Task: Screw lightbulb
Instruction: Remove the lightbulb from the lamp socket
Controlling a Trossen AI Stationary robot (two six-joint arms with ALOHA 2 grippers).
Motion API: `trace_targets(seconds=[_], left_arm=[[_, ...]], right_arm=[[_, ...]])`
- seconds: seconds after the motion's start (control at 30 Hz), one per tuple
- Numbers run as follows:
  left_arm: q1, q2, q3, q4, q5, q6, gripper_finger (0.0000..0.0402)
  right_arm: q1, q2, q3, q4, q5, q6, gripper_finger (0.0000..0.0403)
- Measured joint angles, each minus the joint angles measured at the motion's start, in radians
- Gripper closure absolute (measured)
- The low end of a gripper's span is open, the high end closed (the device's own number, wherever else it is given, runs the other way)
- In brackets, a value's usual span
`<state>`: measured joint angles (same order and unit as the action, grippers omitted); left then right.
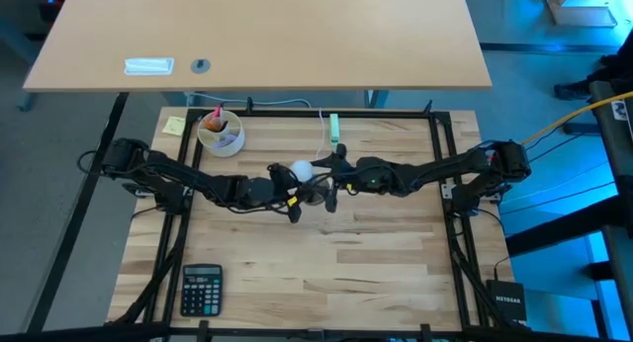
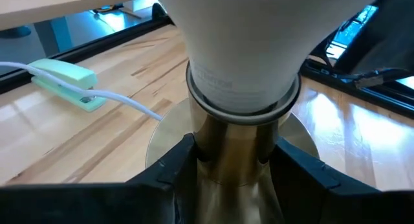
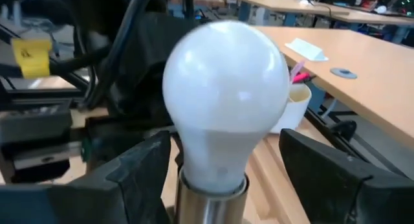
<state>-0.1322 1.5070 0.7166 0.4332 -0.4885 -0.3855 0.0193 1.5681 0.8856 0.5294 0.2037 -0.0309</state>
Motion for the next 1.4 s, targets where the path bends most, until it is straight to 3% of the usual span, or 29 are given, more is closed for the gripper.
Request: trace_targets(seconds=[0.63,0.73,0.83,1.0,1.2,1.4], left_arm=[[-0.023,0.0,0.0,0.031,0.017,0.106,0.0252],[-0.023,0.0,0.0,0.031,0.017,0.105,0.0251],[-0.024,0.0,0.0,0.03,0.024,0.109,0.0251],[-0.032,0.0,0.0,0.036,0.056,0.143,0.0253],[-0.059,-0.011,0.0,0.04,0.068,0.203,0.0253],[-0.086,-0.022,0.0,0.078,0.123,0.26,0.0255]], right_arm=[[-0.006,0.003,0.0,0.004,-0.075,0.024,0.0112],[-0.006,0.006,0.0,0.005,-0.084,0.024,0.013],[-0.006,0.01,0.0,0.005,-0.104,0.023,0.0173],[-0.006,0.01,0.0,0.004,-0.192,0.025,0.0247],[-0.011,0.009,-0.001,0.012,-0.328,0.023,0.0248],[-0.016,0.008,0.0,0.053,-0.548,0.036,0.0247]])
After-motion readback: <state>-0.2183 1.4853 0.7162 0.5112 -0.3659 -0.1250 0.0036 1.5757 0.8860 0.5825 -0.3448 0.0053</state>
